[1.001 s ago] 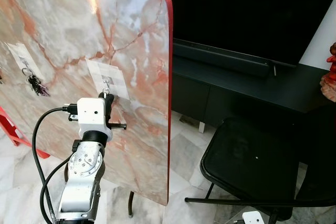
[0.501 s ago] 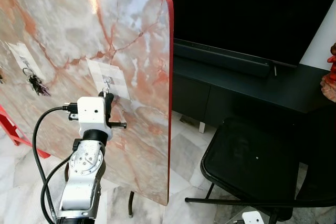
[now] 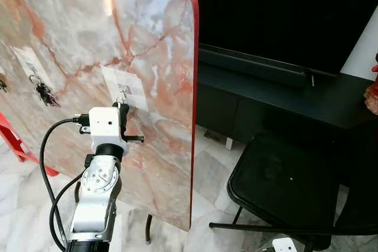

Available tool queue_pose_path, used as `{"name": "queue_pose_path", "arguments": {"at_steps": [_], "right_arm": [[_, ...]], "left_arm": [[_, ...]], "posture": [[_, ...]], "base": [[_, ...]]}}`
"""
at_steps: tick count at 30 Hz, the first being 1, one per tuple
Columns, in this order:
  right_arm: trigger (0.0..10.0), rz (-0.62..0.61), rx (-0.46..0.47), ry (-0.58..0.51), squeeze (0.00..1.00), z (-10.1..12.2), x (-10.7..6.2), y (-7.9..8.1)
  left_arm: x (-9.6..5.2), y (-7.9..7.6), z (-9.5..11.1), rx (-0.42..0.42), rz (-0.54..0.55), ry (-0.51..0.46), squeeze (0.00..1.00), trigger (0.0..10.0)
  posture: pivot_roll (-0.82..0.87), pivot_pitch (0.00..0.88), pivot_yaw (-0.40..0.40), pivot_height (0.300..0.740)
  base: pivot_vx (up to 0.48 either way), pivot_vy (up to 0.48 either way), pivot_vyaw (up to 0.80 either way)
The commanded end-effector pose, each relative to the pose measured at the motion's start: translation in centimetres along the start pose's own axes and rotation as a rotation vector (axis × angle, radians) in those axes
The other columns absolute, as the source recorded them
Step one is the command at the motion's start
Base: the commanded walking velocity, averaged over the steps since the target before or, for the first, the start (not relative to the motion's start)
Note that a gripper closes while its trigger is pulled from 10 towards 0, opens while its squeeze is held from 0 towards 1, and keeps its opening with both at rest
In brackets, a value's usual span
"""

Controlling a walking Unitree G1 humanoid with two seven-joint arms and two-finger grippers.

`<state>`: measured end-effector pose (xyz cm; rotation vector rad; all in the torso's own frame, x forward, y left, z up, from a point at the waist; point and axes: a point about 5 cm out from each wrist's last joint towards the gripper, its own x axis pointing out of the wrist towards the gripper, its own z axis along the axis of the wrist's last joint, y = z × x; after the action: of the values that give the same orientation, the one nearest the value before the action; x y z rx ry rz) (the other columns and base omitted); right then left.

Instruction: Hang keys on a hook

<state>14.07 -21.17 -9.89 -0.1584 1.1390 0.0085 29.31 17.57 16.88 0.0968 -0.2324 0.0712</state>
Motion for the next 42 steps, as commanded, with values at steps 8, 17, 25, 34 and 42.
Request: {"name": "queue_pose_path", "arguments": {"at_steps": [8,17,25,34,42], "right_arm": [[10.0,-0.001,-0.009,0.012,0.00,-0.1,0.0,-0.1],[10.0,-0.002,-0.011,0.015,0.00,-0.1,0.0,-0.1],[10.0,-0.002,-0.010,0.015,0.00,-0.1,0.0,-0.1],[10.0,-0.002,-0.009,0.015,0.00,-0.1,0.0,-0.1],[10.0,-0.002,-0.008,0.015,0.00,-0.2,0.0,0.0]], "left_arm": [[0.7,-0.6,0.0,-0.013,-0.035,0.013,0.00,10.0],[0.8,-1.1,-0.3,-0.009,-0.063,0.035,0.00,10.0],[0.8,-1.3,-0.5,-0.015,-0.078,0.046,0.00,10.0],[1.0,-1.3,-0.5,-0.025,-0.080,0.055,0.59,10.0],[0.9,-1.4,-0.5,-0.029,-0.090,0.052,0.78,10.0]], "posture": [[-0.01,0.000,-0.017,0.708],[-0.01,0.000,-0.016,0.708],[-0.01,0.000,-0.016,0.708],[-0.01,0.000,-0.015,0.708],[-0.01,0.000,-0.014,0.708]], "base": [[0.000,0.000,0.00],[0.000,0.000,0.00],[0.000,0.000,0.00],[0.000,0.000,0.00],[0.000,0.000,0.00]]}}
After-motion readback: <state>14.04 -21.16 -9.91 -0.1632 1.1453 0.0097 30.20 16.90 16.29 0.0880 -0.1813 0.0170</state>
